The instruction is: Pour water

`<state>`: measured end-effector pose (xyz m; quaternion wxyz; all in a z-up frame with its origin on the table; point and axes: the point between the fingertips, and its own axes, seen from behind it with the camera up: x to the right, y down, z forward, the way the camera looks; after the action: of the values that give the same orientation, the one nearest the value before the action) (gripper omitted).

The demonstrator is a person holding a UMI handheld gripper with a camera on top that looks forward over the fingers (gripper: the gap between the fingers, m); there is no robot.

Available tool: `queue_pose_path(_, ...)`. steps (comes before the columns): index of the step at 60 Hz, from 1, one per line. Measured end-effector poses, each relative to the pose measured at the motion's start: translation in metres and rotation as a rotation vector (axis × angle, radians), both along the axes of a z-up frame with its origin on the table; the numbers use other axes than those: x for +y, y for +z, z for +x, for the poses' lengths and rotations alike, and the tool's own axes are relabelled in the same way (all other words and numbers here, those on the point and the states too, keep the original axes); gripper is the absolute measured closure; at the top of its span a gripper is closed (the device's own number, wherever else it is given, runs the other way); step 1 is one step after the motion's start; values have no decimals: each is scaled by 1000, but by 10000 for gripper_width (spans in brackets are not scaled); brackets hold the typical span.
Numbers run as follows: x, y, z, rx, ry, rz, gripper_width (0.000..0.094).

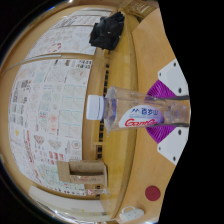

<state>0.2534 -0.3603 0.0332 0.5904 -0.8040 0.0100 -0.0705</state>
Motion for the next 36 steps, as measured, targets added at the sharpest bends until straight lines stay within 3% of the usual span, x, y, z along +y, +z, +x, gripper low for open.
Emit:
queue_pose_path(9,-5,34,-1,-81,-47,32,639)
queue_pose_path(21,-6,130,-25,-376,-124,106,640)
queue_pose_path(31,-4,224,-96,-771,-148,163,640)
queue_pose_path(36,-2,257,-155,-998,-112,200,639)
